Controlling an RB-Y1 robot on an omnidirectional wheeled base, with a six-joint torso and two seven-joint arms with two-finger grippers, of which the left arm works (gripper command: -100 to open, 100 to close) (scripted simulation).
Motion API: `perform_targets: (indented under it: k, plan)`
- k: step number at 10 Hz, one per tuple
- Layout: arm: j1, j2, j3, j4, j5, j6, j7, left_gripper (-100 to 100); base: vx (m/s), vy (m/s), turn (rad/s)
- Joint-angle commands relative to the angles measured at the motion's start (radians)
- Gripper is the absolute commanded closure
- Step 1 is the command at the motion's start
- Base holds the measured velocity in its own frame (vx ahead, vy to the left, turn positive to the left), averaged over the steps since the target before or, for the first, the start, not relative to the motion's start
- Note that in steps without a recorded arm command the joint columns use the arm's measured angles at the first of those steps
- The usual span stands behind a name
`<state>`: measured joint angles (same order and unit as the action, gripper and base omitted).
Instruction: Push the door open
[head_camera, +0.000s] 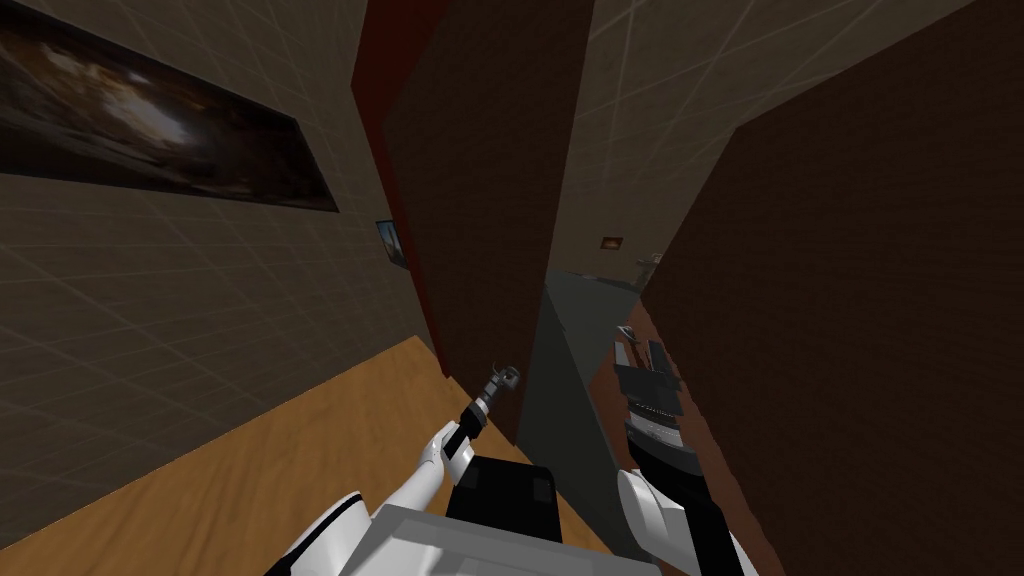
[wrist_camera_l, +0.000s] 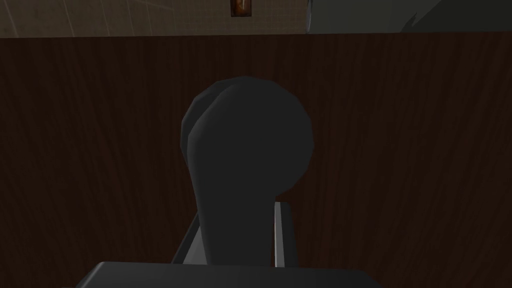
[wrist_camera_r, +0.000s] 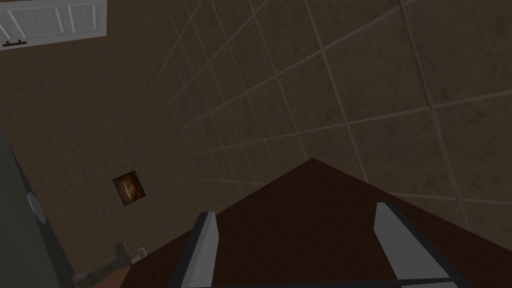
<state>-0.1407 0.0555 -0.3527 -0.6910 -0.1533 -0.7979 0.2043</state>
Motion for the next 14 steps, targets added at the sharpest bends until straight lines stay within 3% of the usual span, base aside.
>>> perform_targets:
  k: [1, 4, 11, 14]
  plan:
    - [0.005, 0.0, -0.001, 0.002, 0.0, -0.001, 0.001, 100, 0.001, -0.004, 0.01]
    - [0.0, 0.004, 0.015, 0.002, 0.007, 0.001, -0.006, 100, 0.07, -0.045, 0.013]
    - [-0.003, 0.013, 0.072, 0.012, 0.034, 0.003, -0.034, 100, 0.135, -0.122, 0.034]
    - [-0.005, 0.016, 0.116, 0.019, 0.054, 0.005, -0.055, 100, 0.123, -0.132, 0.065]
